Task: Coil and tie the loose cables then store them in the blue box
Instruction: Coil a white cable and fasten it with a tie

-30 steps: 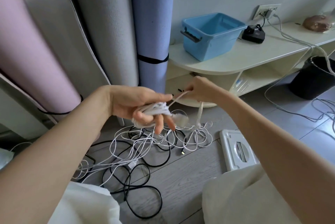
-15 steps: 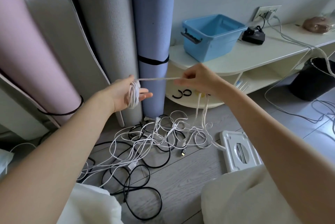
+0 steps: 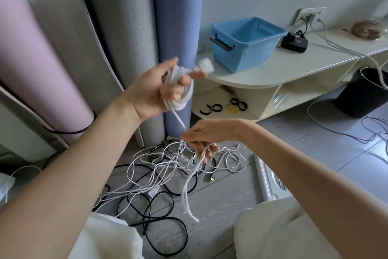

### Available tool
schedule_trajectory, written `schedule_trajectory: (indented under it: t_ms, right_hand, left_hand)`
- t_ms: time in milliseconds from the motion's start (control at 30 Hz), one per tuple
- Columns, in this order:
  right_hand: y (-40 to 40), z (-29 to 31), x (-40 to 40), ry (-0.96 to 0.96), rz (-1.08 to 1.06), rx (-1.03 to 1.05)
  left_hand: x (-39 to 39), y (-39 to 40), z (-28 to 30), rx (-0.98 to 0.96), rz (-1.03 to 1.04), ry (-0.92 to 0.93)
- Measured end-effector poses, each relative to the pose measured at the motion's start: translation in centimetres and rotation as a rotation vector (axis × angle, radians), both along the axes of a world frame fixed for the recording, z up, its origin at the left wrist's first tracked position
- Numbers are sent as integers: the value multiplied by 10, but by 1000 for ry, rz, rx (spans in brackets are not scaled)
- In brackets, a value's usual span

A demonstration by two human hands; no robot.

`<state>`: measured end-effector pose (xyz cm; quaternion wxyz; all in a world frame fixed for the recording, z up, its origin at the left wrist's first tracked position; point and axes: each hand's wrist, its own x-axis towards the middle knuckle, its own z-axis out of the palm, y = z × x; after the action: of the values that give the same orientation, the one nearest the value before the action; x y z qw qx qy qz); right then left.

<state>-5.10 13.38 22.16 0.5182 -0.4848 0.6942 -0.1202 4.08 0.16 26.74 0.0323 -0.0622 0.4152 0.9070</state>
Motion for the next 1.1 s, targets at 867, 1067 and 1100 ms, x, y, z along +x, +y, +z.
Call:
schedule_trajectory:
  t_ms: [867,1067,1100]
  right_hand:
    - [42,47,-90,804,-1222,-722]
    - [37,40,-84,781,-1019,-645]
    - [36,37,-83,706,-915,-598]
  left_hand:
    - [22,-47,-65,-133,447,-559]
    - [13,-55,-52,363,949,-89]
    - [14,-57,-47,420,1019,-24]
